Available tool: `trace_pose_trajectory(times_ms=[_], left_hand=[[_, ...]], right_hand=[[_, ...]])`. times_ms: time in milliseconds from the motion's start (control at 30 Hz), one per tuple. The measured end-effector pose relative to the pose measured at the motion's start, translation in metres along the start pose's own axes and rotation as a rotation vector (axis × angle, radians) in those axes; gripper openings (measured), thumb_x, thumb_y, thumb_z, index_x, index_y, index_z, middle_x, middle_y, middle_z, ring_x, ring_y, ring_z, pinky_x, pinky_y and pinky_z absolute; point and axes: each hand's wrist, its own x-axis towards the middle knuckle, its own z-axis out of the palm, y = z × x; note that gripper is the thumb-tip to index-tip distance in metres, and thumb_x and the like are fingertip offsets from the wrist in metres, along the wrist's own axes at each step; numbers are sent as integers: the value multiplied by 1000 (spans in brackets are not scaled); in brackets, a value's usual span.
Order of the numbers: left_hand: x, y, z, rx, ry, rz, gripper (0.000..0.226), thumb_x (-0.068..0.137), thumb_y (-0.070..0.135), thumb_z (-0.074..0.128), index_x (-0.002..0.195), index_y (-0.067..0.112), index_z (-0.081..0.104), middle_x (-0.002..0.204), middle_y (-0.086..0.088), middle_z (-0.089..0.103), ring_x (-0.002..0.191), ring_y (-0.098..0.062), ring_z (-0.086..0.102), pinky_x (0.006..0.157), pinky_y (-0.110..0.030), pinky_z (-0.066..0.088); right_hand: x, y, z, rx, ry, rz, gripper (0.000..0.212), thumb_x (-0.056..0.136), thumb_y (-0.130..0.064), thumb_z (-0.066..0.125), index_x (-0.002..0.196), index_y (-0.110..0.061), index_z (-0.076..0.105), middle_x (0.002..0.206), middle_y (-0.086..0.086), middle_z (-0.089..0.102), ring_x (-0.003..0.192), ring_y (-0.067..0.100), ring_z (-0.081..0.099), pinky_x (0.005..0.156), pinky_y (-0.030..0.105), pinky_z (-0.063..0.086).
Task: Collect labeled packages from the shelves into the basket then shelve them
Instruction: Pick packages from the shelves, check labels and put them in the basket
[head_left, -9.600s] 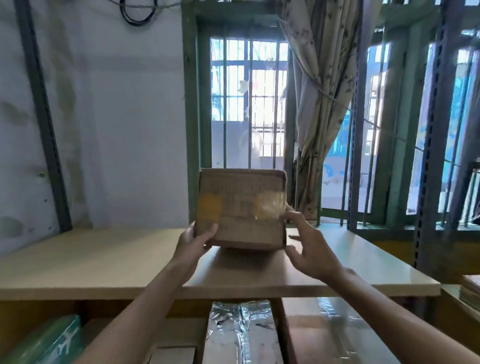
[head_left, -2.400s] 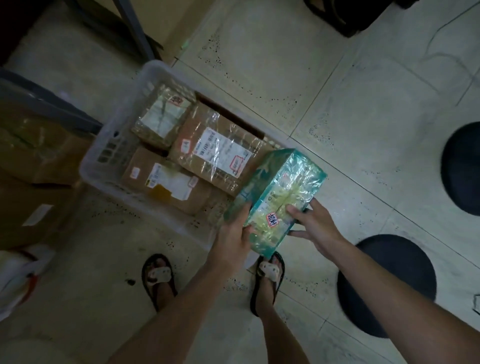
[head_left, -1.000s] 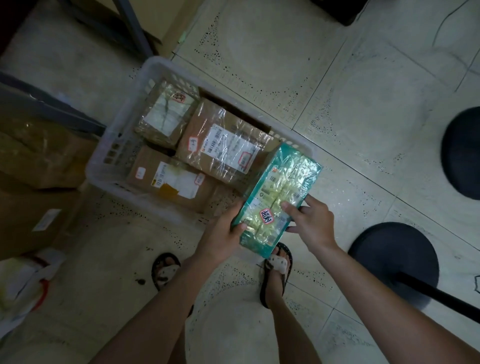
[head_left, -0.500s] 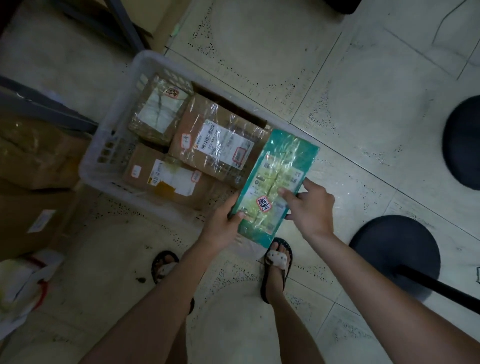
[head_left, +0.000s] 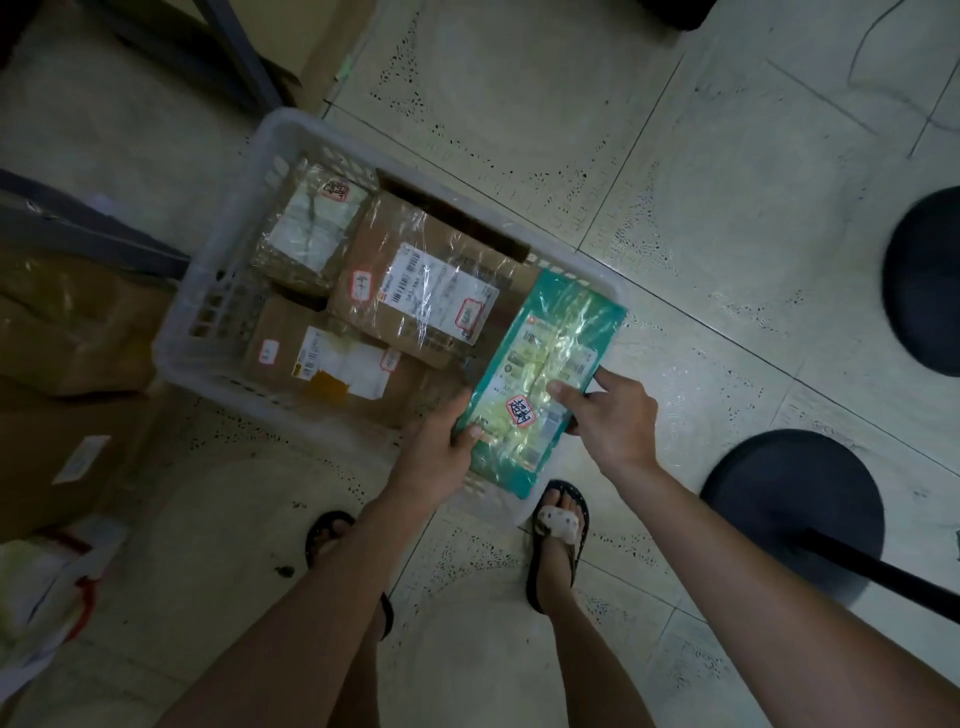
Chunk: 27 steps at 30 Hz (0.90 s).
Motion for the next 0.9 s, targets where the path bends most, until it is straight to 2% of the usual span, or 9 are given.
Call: trace_pose_trajectory(times_ms=[100,200,267,333,433,500,600,733,900], left_hand=[[-6,-5,15,55,66,36,48,95,19,46,142,19,34,126,-12,58,104,-20,57,84,-31,49],[4,-15,28,29,126,57,48,95,24,46,142,21,35,118,-17,61,95,-21,59,80,-33,48],[22,-22,36,55,168,37,47,95,22,47,141,24,37,117,-11,63,92,-18,58,75,-28,46],[38,-28,46,38,206,16,47,94,18,48,139,23,39,119,-5,61,95,-12,55,76,-22,40],[54,-39,61,-135,405,-139,46,88,23,58,131,10,44,118,-6,57,100,-17,55,77,-24,42],[64,-47,69,-115,435,-402,47,87,39,57,114,1,54,111,-16,59,91,-25,58,70,-27,46],[68,-54,80,-426,279,-597,36,88,49,50,71,17,57,81,-8,63,73,-22,58,78,-42,54],[62,-55,92,-549,356,-555,22,89,38,54,74,22,58,79,-1,63,75,-14,61,85,-40,53],[61,-44,97,-551,437,-488,22,88,32,58,71,18,60,77,-5,68,45,7,59,41,-9,42]], right_hand=[[5,10,-2,15,-19,52,18,80,-22,73,72,-28,58,59,1,66,67,22,69,73,45,57],[19,16,0,29,-35,22,13,81,-22,72,85,-23,60,76,6,69,71,20,66,76,45,57],[38,20,0,-141,6,-57,49,75,-31,76,117,-18,56,104,10,67,85,21,64,79,36,52],[64,24,-3,-403,65,-116,100,66,-41,81,145,-17,26,139,15,43,121,30,47,96,41,43],[98,19,-2,-684,33,-224,131,57,-48,83,149,-28,-7,158,12,-3,144,32,2,110,59,15],[118,15,0,-799,-76,-307,131,56,-49,83,148,-33,-10,158,10,-13,145,32,-5,112,63,9],[138,9,-9,-686,-135,-359,127,57,-48,82,149,-30,-2,157,11,0,143,34,10,109,63,21],[155,-7,-27,-723,-158,-465,121,62,-48,80,150,-23,1,152,12,23,137,31,27,105,56,33],[171,-24,-13,-822,-135,-397,93,66,-34,82,141,-11,33,135,16,39,124,34,38,98,43,40]])
